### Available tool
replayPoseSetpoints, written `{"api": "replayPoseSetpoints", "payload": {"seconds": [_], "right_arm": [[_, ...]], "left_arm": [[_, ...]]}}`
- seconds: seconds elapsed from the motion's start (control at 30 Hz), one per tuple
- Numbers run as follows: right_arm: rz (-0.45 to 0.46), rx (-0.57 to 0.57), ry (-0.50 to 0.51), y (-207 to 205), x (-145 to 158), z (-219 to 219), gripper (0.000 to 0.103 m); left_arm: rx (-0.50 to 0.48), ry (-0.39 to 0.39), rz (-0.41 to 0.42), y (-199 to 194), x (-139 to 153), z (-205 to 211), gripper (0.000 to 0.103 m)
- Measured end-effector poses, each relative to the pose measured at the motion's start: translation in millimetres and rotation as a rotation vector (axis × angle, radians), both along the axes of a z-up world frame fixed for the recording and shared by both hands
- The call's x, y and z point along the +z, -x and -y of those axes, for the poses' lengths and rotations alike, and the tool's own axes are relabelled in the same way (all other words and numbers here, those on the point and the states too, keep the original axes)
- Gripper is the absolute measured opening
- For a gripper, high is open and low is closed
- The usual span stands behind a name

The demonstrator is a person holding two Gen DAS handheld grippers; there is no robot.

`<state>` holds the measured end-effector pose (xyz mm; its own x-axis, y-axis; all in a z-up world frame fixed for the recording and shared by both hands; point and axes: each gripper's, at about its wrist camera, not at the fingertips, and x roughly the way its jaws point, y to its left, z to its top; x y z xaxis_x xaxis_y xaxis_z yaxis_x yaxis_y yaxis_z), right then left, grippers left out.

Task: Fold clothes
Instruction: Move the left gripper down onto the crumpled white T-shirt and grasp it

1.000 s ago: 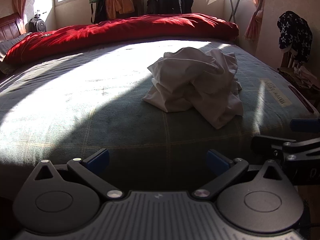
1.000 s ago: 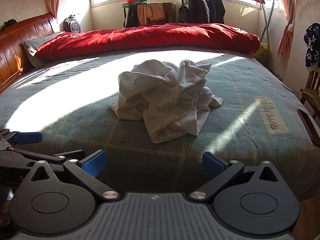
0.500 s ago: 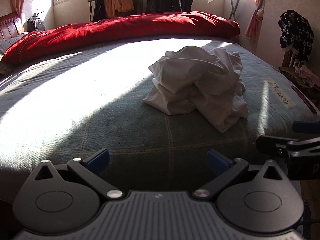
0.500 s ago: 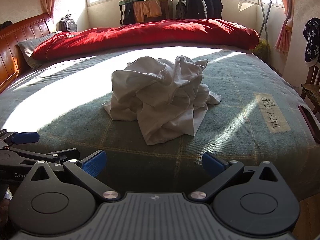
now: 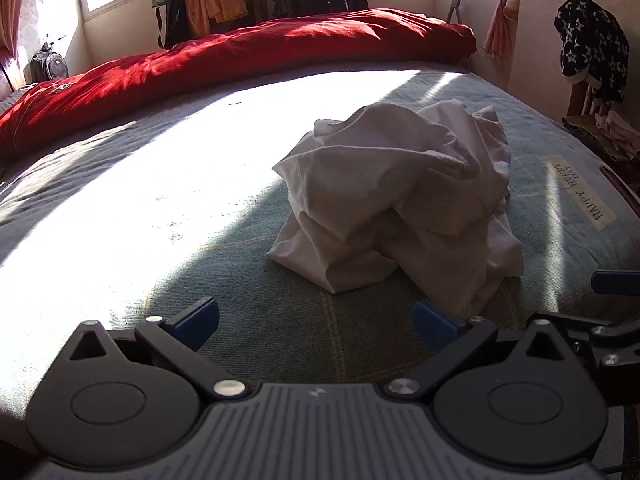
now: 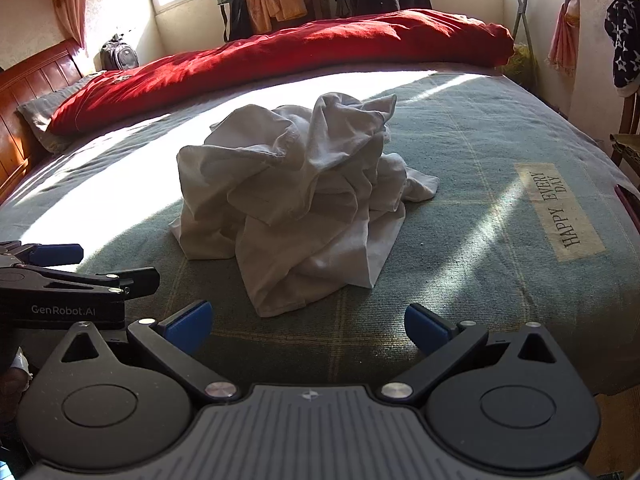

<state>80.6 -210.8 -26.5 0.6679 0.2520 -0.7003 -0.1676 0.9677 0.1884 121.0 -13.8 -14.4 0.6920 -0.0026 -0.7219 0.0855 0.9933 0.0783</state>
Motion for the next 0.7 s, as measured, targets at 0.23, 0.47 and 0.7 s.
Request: {"api": "replayPoseSetpoints", "payload": {"seconds": [0.23,0.47,0.7], "right_arm": [[-0.048,-0.027,-0.039,-23,-16,21,0.103],[-0.064,-0.050,-0.096,-41,-25,39,0.103],[-0.065,-0.023,-0.138,-55,-32,39,0.103]], "left_arm": [[-0.024,-0.020,-0.041,-50,-14,16,0.103],[-0.013,-0.068,-0.069,-81,-26,20,0.103],[-0.002,0.024,-0.160,-95,-50,0,0.103]]}}
